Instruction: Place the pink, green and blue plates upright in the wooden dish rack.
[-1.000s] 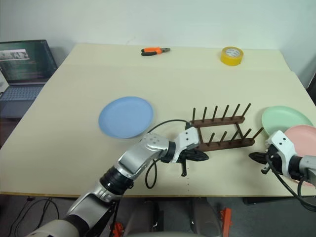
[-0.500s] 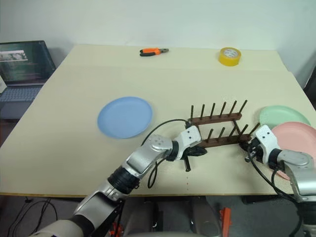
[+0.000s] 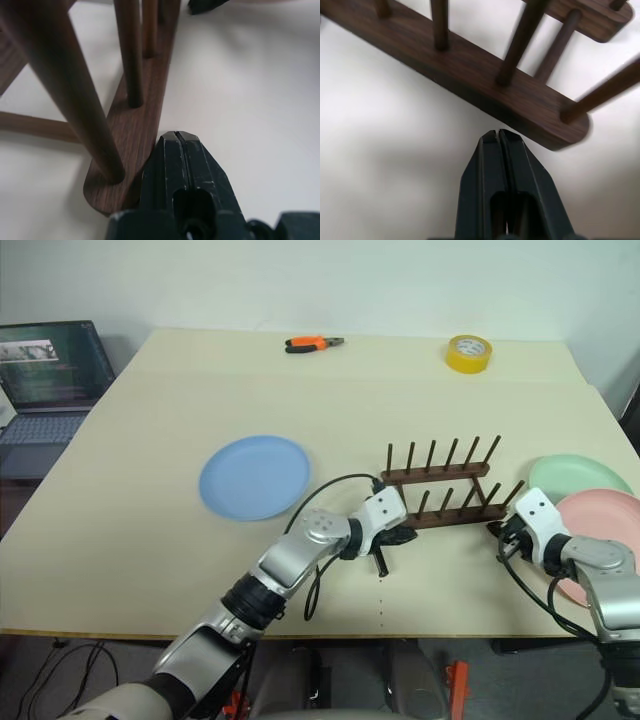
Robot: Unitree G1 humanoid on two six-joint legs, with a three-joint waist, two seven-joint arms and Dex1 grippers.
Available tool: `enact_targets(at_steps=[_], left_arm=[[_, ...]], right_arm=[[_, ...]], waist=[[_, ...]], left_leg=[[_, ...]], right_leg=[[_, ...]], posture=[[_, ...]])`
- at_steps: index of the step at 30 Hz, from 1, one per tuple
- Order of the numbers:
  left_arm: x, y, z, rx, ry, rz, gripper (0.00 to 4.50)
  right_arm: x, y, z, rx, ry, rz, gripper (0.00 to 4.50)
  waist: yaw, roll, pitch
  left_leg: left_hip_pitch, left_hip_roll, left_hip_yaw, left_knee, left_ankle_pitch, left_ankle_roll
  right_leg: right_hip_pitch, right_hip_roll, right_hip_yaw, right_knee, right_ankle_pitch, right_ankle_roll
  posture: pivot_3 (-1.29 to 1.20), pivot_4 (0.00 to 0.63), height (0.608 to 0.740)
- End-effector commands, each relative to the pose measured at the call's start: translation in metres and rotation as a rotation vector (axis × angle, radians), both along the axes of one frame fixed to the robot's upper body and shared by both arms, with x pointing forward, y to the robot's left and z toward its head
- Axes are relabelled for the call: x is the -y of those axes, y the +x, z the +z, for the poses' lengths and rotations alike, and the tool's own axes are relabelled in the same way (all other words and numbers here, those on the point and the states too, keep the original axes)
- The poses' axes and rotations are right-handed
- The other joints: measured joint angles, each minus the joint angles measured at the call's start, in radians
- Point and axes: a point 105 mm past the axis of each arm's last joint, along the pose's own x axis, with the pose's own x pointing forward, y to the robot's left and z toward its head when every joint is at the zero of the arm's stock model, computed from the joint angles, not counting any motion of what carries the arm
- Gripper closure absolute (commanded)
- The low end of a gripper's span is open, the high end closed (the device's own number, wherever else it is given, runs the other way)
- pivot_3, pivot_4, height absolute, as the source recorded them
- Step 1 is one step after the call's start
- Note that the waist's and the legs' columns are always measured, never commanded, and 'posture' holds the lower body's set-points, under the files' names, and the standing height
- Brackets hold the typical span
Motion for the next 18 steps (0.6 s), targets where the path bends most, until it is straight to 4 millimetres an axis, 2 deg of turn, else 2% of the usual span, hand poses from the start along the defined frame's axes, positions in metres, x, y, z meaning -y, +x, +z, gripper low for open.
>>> enact_targets(at_steps=[1, 9, 18], left_arm=[[-0.001, 0.004, 0.008, 0.035, -0.018, 0.01, 4.5], [0.001, 0.006, 0.01, 0.045, -0.027, 0.018, 4.5], [0.004, 0.006, 0.01, 0.05, -0.031, 0.015, 4.5]], right_arm=[[0.0, -0.001, 0.025, 0.049, -0.031, 0.018, 4.45], [-0.002, -0.008, 0.041, 0.018, -0.129, 0.068, 4.45], [-0.014, 0.007, 0.027, 0.008, -0.263, 0.116, 4.45]], waist=[[0.0, 0.0, 0.0], [0.0, 0.0, 0.0], [-0.001, 0.0, 0.0]], left_leg=[[0.0, 0.0, 0.0, 0.0, 0.0, 0.0], [0.0, 0.0, 0.0, 0.0, 0.0, 0.0], [-0.001, 0.0, -0.001, 0.0, 0.0, 0.0]], right_leg=[[0.0, 0.0, 0.0, 0.0, 0.0, 0.0], [0.0, 0.0, 0.0, 0.0, 0.0, 0.0], [-0.001, 0.0, -0.001, -0.001, 0.0, 0.0]], posture=[[0.0, 0.15, 0.74], [0.0, 0.15, 0.74], [0.0, 0.15, 0.74]])
